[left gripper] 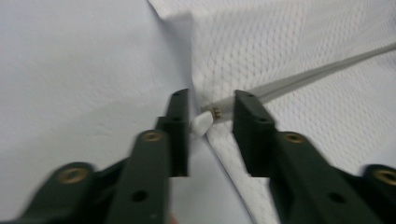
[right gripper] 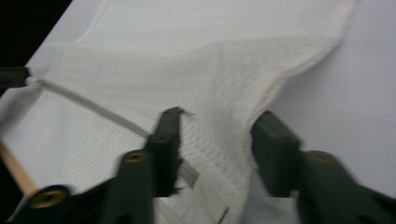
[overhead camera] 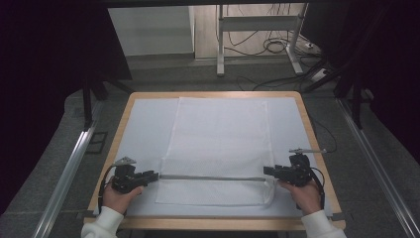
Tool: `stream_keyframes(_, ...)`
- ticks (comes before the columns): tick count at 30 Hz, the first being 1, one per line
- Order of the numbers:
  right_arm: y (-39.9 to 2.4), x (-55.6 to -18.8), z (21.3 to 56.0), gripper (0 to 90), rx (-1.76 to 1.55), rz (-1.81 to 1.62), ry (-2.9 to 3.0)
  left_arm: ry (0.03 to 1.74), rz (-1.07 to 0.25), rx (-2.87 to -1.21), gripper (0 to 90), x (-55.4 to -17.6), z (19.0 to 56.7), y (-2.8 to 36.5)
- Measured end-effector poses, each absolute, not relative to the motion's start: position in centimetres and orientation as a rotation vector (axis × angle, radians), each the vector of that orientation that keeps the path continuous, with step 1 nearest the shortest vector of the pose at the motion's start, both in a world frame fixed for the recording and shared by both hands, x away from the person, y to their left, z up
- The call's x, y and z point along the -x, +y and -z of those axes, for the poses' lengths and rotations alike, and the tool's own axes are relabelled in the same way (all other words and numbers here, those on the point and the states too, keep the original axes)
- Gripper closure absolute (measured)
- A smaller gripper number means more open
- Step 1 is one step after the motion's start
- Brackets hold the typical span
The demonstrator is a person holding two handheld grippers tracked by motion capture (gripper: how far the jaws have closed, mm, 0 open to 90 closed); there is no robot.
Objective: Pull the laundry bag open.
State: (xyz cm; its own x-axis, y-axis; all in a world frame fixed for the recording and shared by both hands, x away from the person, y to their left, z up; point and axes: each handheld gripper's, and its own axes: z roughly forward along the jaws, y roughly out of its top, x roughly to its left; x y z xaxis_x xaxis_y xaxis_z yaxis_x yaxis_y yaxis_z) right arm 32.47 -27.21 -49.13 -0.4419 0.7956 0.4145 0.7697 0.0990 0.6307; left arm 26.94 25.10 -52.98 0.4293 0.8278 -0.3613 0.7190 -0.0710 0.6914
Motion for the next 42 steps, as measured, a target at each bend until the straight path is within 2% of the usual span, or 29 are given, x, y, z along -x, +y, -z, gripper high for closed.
stream_keyframes(2, -27.7, -32.2, 48.8, 42.2, -1.64, -1.289, 2.255, 1.313, -0.186, -1.817, 53.1, -26.9, 52.7, 25.0)
stream_keyframes(6, -28.4, -32.1, 48.2, 36.3, -1.608, -1.325, 2.213, 1.269, -0.277, -1.813, 40.1, -26.5, 52.0, 24.8)
stream_keyframes(11, -29.1, -31.7, 47.7, 31.5, -1.474, -1.36, 2.204, 1.184, -0.378, -1.865, 33.8, -26.3, 51.2, 24.5)
stream_keyframes(14, -29.7, -31.2, 47.5, 30.0, -1.38, -1.347, 2.19, 1.145, -0.429, -1.893, 32.7, -26.4, 51.0, 24.4)
stream_keyframes(25, -32.6, -31.1, 49.6, 29.4, -1.37, -1.246, 2.159, 1.2, -0.423, -1.877, 31.6, -27.6, 51.8, 26.8)
stream_keyframes(42, -32.8, -30.7, 49.6, 29.4, -1.324, -1.28, 2.154, 1.201, -0.423, -1.898, 31.3, -27.8, 52.1, 26.4)
